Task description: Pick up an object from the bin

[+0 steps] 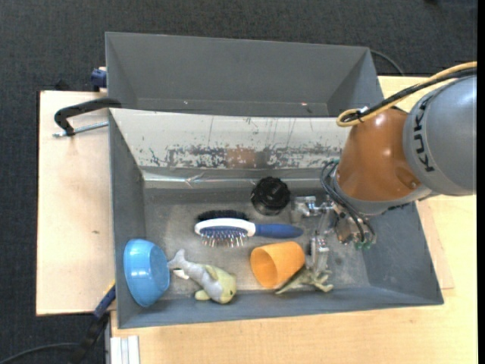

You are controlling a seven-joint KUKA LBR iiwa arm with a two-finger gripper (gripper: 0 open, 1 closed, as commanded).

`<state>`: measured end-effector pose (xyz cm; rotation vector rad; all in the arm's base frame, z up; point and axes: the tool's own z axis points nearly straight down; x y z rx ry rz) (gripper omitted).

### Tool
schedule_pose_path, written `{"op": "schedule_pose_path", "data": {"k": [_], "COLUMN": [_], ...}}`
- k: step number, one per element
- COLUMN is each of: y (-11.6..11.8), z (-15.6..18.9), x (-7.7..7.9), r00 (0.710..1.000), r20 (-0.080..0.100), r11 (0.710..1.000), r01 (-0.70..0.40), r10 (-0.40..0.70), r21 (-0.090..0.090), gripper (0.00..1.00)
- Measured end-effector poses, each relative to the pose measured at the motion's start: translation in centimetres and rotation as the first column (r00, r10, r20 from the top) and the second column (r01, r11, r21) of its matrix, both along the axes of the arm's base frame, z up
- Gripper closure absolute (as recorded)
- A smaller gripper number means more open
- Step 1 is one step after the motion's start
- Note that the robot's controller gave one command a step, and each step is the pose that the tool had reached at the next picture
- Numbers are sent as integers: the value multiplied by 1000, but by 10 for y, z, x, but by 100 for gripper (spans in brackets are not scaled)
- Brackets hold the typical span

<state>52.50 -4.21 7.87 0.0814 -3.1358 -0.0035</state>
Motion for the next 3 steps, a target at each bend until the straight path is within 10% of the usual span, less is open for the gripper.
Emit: {"op": "schedule_pose_path", "data": {"k": [1, 2, 3], "y": [58, 57, 80], "z": [-8, -8, -8], "x": [-31, -30, 4], "r00": [968, 969, 995], "r20": [8, 9, 13], "r11": [968, 969, 995], "r01": [-249, -249, -98], "r10": [249, 249, 98], "r21": [0, -1, 0], "gripper": [0, 100, 100]}}
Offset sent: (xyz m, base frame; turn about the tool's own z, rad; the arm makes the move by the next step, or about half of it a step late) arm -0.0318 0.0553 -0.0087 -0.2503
